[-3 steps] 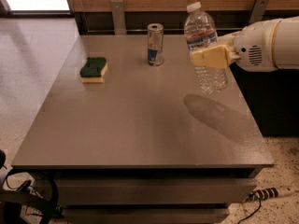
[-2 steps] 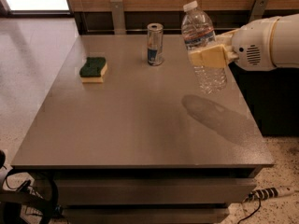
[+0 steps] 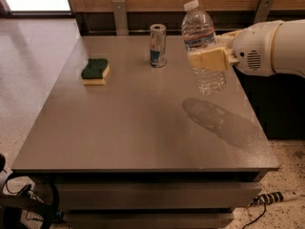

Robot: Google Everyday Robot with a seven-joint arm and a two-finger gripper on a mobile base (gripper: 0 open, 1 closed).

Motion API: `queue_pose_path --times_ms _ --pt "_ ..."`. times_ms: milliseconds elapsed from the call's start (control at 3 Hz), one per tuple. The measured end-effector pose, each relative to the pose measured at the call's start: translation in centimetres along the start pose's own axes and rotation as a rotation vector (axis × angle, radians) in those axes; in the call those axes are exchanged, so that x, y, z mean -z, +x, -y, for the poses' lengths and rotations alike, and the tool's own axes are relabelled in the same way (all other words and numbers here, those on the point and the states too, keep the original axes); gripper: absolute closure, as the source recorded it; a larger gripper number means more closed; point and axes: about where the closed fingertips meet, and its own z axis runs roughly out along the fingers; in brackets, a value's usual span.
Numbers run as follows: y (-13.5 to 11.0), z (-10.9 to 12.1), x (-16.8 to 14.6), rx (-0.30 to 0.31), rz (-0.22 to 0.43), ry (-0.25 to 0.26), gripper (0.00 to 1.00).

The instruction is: Place water bottle upright

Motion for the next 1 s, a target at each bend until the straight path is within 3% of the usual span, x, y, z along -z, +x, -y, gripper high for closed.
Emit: queue_pose_path --times_ms 333,667,1000 --pt "-0.7 -1.4 -3.0 0.007 0.185 -0.066 1.00" --pt "-0.7 -2.6 -4.8 0.050 0.293 -0.114 1.00" --pt "-0.3 -3.2 -5.1 0.070 0.330 -0.124 1.00"
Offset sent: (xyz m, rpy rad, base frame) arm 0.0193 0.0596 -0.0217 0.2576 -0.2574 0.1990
